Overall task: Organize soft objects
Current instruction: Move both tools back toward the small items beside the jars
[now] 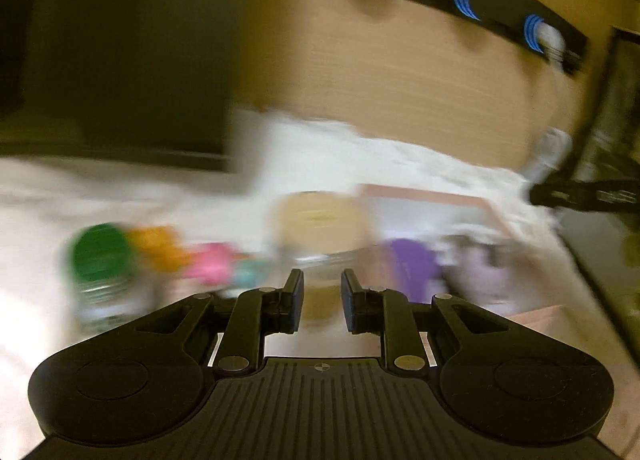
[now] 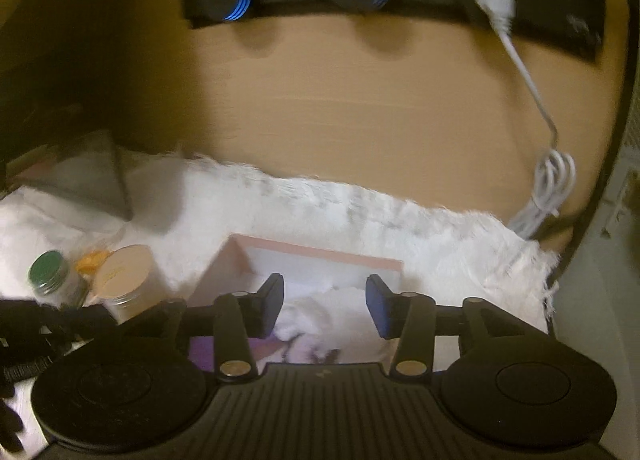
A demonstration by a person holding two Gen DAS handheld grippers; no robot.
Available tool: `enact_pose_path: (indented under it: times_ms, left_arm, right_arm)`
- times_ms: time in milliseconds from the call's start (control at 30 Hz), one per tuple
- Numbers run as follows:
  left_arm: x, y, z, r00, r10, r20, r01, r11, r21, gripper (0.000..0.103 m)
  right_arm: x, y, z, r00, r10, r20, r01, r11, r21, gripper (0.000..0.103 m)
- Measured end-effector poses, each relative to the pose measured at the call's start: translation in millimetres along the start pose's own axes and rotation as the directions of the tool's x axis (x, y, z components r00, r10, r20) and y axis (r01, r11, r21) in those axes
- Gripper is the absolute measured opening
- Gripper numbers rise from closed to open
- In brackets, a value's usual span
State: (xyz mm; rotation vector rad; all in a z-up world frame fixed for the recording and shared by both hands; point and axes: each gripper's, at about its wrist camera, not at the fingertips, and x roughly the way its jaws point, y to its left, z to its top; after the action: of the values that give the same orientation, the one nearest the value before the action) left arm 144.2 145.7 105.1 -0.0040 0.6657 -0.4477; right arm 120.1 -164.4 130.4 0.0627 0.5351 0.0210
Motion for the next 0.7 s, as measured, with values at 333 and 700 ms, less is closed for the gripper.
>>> enact_pose_path:
  times_ms: [333,700]
  left_arm:
    - [-11,91,18,0.999,0.010,-0.037,-0.017,0.980,-0.201,0.022]
    - [109,105,127,0.885,0.017,-0.465,-0.095,0.985,-0.144,0.022]
  right_arm:
    - [0,80,-22,0.979,0.181,-0.093,-0.191,0.976,-0.107,0.046]
    - [1,122,-27,0.961,0.249,-0.121,-0.263,0.958,-0.116,0.046]
